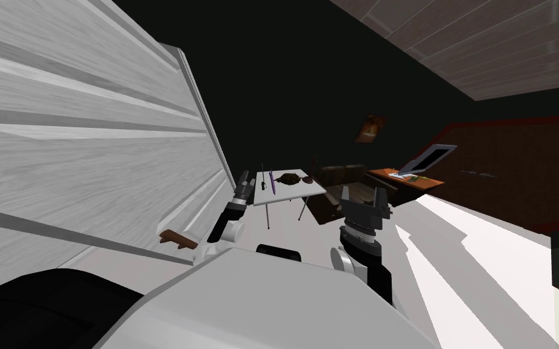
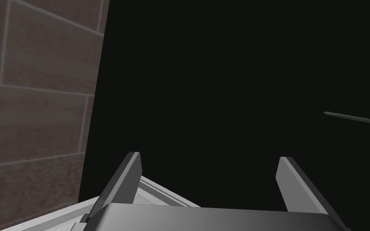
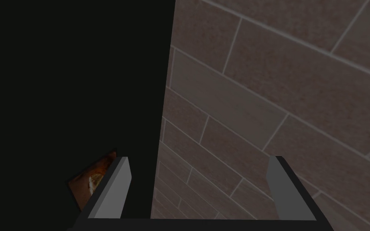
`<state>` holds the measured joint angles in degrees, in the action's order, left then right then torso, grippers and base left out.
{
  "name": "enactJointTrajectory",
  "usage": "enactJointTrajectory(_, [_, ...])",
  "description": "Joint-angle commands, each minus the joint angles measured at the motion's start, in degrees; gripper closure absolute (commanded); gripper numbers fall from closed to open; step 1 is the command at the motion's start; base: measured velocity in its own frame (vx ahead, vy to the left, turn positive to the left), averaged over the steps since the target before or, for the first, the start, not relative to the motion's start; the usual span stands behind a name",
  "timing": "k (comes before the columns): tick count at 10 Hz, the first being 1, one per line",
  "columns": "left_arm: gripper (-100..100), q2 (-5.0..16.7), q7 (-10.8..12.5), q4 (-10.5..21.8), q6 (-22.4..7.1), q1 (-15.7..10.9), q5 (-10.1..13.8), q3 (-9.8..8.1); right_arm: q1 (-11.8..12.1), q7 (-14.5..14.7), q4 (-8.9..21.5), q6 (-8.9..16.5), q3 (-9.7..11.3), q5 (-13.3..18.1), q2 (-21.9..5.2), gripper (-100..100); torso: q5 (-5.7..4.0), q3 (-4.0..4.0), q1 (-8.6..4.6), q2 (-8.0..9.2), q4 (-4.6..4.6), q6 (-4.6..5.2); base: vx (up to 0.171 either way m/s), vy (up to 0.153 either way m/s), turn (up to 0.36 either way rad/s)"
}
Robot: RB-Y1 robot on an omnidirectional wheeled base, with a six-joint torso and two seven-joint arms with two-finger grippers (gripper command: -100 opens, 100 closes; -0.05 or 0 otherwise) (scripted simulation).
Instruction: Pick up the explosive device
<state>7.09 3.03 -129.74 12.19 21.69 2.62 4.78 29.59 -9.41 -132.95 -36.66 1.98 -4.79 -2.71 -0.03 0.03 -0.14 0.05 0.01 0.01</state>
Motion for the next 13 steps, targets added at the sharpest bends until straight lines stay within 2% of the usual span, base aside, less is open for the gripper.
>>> enactJointTrajectory(1, [-100,0.29,-0.22,-0.01,-1.88,-0.36,0.7,0.04,0.0,0.0,0.0,0.0,0.0,0.0,0.0,0,0.0,0.0,0.0,0.0,0.0,0.0,-0.006,-0.029,-0.058])
enactJointTrajectory(2, [-100,0.84,-0.59,0.14,-4.21,-1.39,2.09,0.02,0.0,0.0,0.0,0.0,0.0,0.0,0.0,0,0.0,-0.01,0.03,-0.02,0.0,-0.02,-0.01,-0.036,-0.116])
enactJointTrajectory(3, [-100,0.84,-0.59,0.14,-4.81,-1.39,2.09,0.02,0.0,0.0,0.0,0.0,0.0,0.0,0.0,0,0.0,-0.01,0.01,-0.01,0.0,0.0,-0.009,-0.029,-0.06])
enactJointTrajectory(4, [-100,1.42,-0.93,0.32,-7.15,-2.48,3.49,-0.07,0.0,0.0,0.0,0.0,0.0,0.0,0.0,0,0.01,0.0,0.04,-0.01,0.0,-0.02,-0.005,-0.04,-0.131])
enactJointTrajectory(5, [-100,1.42,-0.93,0.32,-7.93,-2.48,3.49,-0.07,0.0,0.0,0.0,0.0,0.0,0.0,0.0,0,0.0,-0.01,0.0,-0.02,-0.01,0.0,-0.009,-0.03,-0.054])
enactJointTrajectory(8, [-100,2.68,-1.5,0.77,-12.57,-4.74,6.28,-0.5,0.01,0.0,0.0,0.0,0.0,0.0,0.0,0,0.0,-0.01,0.02,-0.02,-0.01,-0.02,-0.004,-0.039,-0.096])
enactJointTrajectory(10, [-100,2.68,-1.5,0.77,-14.72,-4.74,6.28,-0.5,0.01,0.0,0.0,0.0,0.0,0.0,0.0,0,0.0,-0.02,0.02,-0.04,-0.01,-0.03,0.002,-0.024,-0.022])
enactJointTrajectory(13, [-100,4.11,-1.87,1.38,-19.99,-7.03,8.96,-1.26,0.01,0.0,0.0,0.0,0.0,0.0,0.0,0,0.01,-0.03,0.05,-0.04,-0.01,-0.03,0.001,-0.034,-0.102])
